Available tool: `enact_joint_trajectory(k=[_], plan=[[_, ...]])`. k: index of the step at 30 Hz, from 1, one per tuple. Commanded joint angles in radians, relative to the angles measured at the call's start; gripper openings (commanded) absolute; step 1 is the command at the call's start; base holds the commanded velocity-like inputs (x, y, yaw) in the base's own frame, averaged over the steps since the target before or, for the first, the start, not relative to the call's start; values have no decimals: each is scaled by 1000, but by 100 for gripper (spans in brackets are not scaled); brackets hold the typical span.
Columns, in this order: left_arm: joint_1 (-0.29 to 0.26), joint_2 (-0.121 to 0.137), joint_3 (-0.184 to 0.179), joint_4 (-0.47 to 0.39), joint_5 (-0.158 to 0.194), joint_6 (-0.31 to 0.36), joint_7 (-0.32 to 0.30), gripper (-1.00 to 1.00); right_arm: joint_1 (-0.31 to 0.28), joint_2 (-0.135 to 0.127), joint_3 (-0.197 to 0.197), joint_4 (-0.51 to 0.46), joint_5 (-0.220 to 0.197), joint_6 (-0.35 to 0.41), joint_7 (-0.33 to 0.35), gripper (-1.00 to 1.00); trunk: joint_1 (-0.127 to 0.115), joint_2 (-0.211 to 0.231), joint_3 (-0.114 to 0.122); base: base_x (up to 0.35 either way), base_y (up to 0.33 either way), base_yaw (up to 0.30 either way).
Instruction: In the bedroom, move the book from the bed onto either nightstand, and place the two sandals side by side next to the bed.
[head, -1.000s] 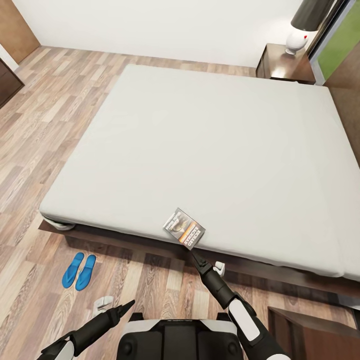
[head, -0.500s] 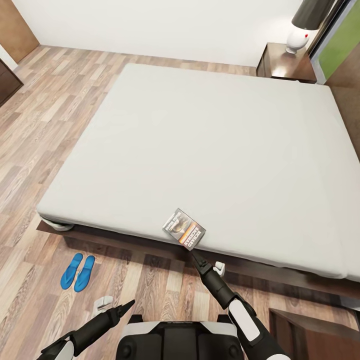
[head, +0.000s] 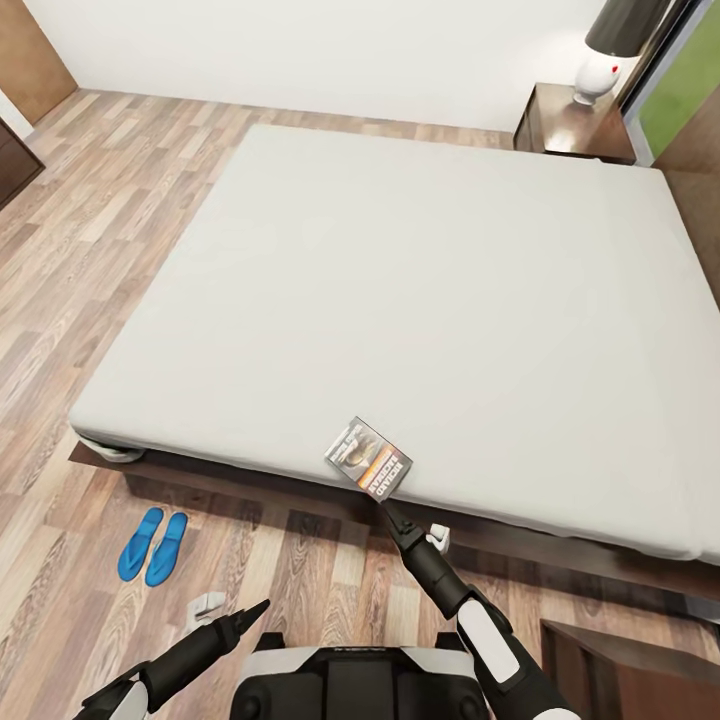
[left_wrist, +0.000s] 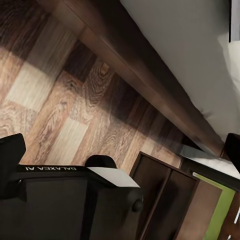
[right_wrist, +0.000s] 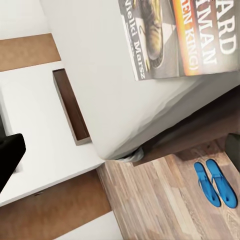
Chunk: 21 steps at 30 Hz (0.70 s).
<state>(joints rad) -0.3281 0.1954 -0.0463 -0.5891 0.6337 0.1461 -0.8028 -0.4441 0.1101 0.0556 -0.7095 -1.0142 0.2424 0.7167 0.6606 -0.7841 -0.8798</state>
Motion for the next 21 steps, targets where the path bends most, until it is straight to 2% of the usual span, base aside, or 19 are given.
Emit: enact_joint_trajectory(k=[1, 21], plan=[[0, 1, -4, 0, 11, 9, -1, 100, 0, 0, 0, 0, -11, 9, 1, 100, 4, -8, -4, 0, 0, 0], [0, 1, -5, 0, 9, 8, 1, 100, 1, 0, 1, 1, -11, 8, 1, 100, 81, -148, -66, 0, 0, 0]])
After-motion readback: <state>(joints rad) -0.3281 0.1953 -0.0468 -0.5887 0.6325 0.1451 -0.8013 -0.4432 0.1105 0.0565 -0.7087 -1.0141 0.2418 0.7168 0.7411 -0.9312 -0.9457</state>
